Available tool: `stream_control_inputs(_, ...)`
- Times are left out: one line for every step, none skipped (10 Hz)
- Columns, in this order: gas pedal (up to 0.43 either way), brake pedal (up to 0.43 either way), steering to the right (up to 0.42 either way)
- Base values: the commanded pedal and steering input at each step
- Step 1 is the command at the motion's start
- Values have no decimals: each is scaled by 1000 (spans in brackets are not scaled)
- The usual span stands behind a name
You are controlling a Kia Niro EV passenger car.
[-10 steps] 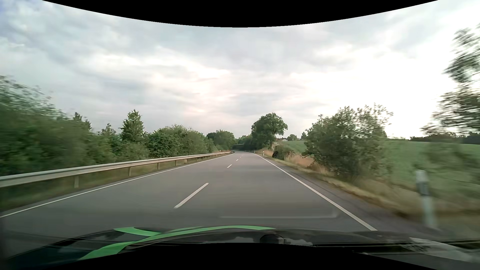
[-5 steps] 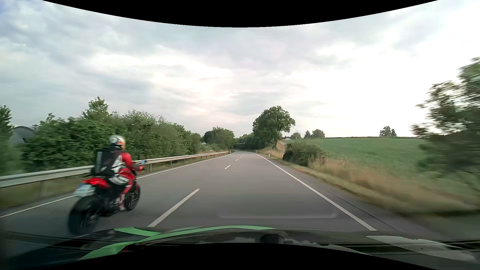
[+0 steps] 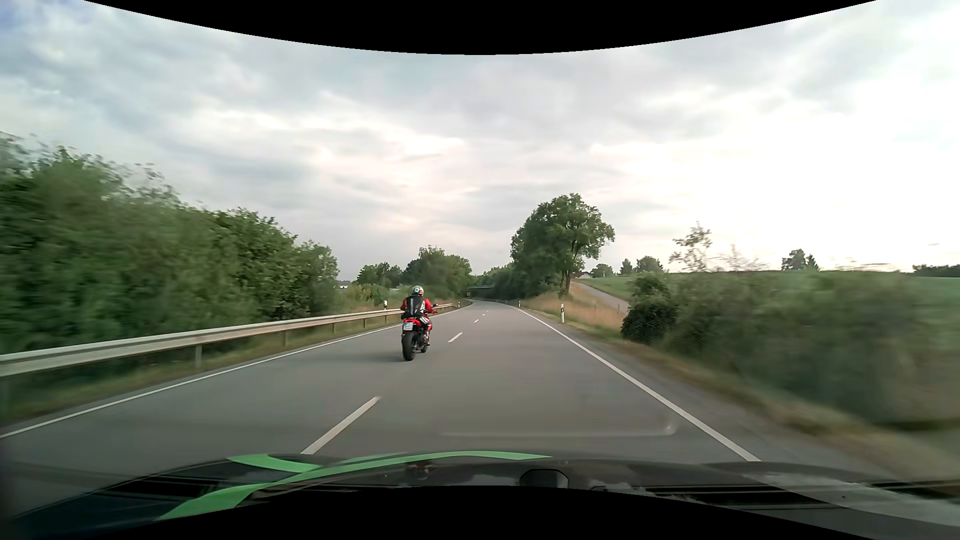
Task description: Follow the waypoints while adhering to traffic rules and regulations
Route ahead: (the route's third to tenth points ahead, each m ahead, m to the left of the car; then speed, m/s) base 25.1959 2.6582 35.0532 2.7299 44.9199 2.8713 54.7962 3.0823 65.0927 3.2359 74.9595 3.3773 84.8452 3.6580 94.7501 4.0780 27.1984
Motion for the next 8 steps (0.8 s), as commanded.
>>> stream_control_inputs(311, 0, -3)
stream_control_inputs(311, 0, -2)
stream_control_inputs(311, 0, -1)
stream_control_inputs(311, 0, -2)
stream_control_inputs(311, 0, -2)
stream_control_inputs(311, 0, -2)
stream_control_inputs(311, 0, -2)
stream_control_inputs(299, 0, -2)
